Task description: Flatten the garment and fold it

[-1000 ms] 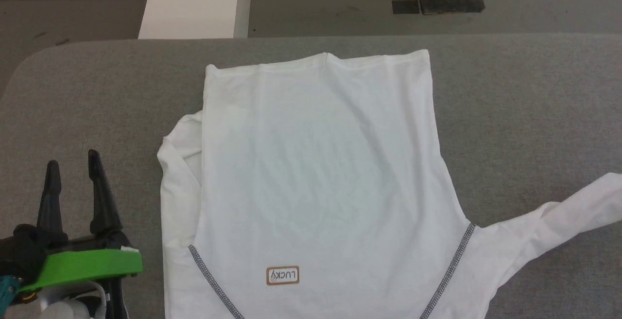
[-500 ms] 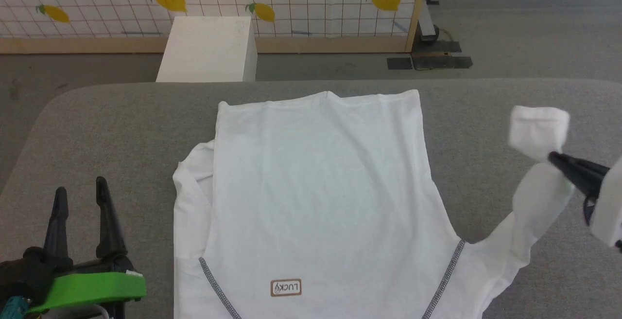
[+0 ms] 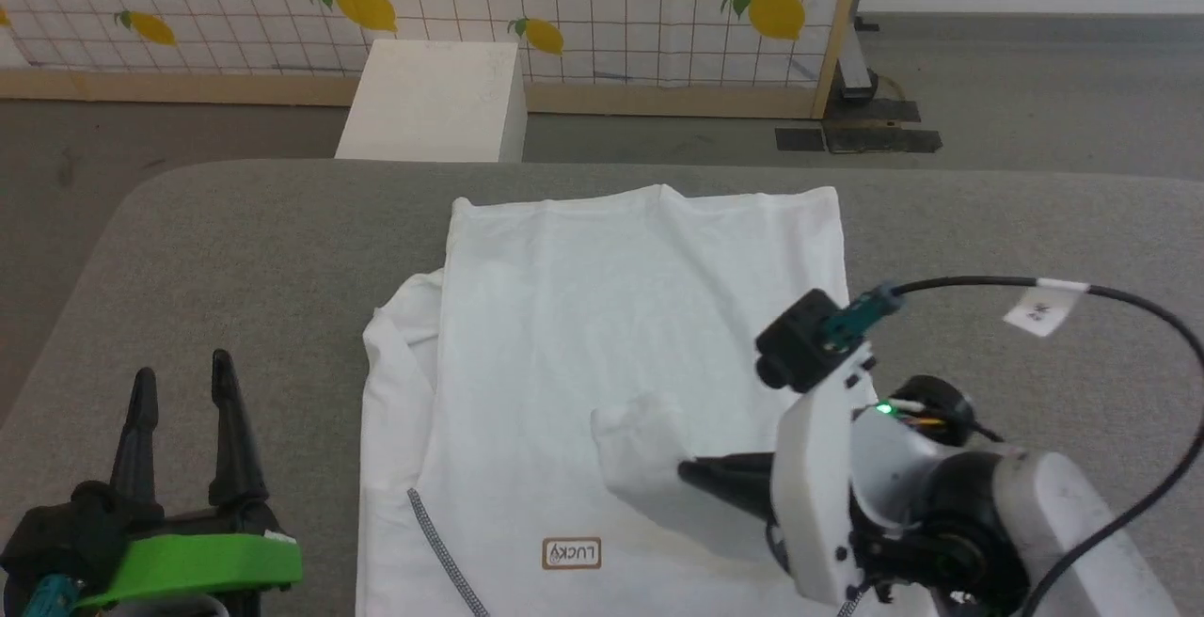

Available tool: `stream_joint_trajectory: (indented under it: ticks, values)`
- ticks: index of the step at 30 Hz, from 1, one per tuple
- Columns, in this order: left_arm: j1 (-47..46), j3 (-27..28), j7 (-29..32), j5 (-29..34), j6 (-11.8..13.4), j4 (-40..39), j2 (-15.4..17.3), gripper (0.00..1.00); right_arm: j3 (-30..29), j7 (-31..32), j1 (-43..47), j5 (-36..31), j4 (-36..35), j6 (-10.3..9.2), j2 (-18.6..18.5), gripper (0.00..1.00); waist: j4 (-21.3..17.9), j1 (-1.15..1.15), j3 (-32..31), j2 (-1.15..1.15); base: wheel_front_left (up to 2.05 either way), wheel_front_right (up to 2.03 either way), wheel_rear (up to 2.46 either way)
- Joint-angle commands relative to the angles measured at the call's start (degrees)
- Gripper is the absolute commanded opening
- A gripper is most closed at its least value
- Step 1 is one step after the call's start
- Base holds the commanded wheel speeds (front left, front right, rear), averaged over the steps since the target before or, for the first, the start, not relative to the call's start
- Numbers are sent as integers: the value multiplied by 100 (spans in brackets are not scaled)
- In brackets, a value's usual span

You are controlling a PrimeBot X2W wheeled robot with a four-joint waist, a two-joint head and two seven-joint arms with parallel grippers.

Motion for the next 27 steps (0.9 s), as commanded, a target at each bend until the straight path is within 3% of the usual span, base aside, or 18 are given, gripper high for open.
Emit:
stream_joint_trajectory:
  ticks: [1, 3, 7, 8, 9, 13, 16, 21, 27]
  values:
    - [-38, -18, -23, -1, -22, 11, -23, 100, 232, -176, -152, 29, 209, -8, 78, 0, 89, 0, 84, 0, 0, 0, 0]
    - [-130, -79, -23, -24, -27, 63, -26, 100, 881, -594, -326, 20, 911, -8, 194, 0, 222, 0, 200, 0, 0, 0, 0]
    - [-181, -99, -23, -45, -31, 140, -28, 100, 1460, -780, -443, 90, 1545, -8, 158, 0, 299, 0, 278, 0, 0, 0, 0]
    - [-187, -101, -23, -48, -32, 157, -29, 100, 1556, -812, -467, 141, 1638, -8, 148, 43, 306, 0, 287, 0, 0, 0, 0]
    - [-193, -100, -23, -50, -33, 177, -29, 100, 1631, -889, -507, 192, 1721, -8, 129, 100, 311, 0, 295, 0, 0, 0, 0]
    - [-183, -69, -23, -53, -36, 231, -24, 100, 1509, -1306, -690, 428, 1813, -8, 112, 100, 257, 0, 296, 0, 0, 0, 0]
    - [-169, -45, -23, -42, -38, 264, -3, 100, 1092, -1649, -794, 621, 1762, -8, 107, 100, 166, 0, 277, 0, 0, 0, 0]
    - [-115, -39, -23, -18, -41, 291, 26, 100, -292, -2683, -880, 408, 1728, -8, 5, 100, 5, 0, 219, 0, 0, 0, 0]
    - [-79, -79, -23, -10, -43, 301, 23, 100, -2277, -3982, -659, -346, 1753, -8, 261, 100, -159, 0, 197, 0, 0, 0, 0]
